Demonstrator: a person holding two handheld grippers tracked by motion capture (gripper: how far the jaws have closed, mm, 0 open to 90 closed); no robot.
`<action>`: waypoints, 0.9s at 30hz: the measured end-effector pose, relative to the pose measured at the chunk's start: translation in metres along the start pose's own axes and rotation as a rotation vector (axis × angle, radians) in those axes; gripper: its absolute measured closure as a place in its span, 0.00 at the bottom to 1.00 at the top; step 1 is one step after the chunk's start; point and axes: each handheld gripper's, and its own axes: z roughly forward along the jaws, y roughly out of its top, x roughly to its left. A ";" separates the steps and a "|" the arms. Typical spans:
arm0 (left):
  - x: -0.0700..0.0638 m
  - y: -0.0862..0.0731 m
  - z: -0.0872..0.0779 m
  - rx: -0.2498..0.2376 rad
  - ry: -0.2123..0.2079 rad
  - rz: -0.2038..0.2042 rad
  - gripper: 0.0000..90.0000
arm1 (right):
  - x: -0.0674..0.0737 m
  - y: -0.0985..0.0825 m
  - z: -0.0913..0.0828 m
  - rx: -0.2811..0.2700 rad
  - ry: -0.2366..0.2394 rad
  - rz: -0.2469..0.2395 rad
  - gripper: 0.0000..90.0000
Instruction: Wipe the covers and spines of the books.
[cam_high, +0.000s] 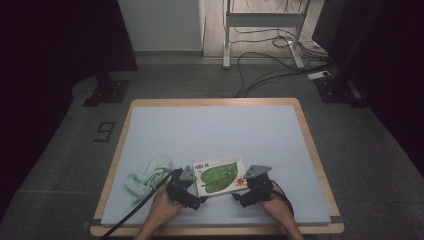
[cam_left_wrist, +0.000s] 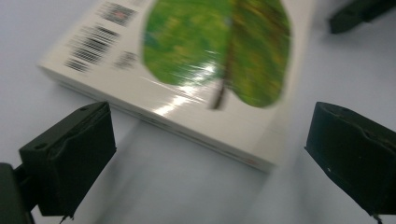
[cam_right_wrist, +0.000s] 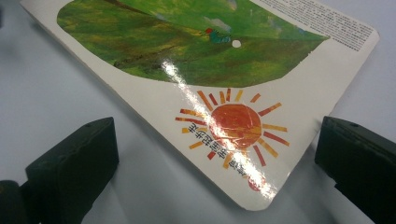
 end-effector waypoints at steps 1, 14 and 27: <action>0.004 0.002 0.001 0.004 0.002 0.001 0.01 | 0.000 0.000 0.000 -0.001 -0.002 0.001 0.00; 0.033 0.034 0.022 0.024 0.034 0.056 0.00 | 0.000 -0.002 -0.003 -0.014 -0.012 0.017 0.04; 0.031 0.033 0.026 0.032 -0.011 0.024 0.00 | -0.008 -0.005 -0.008 -0.028 -0.036 0.034 0.13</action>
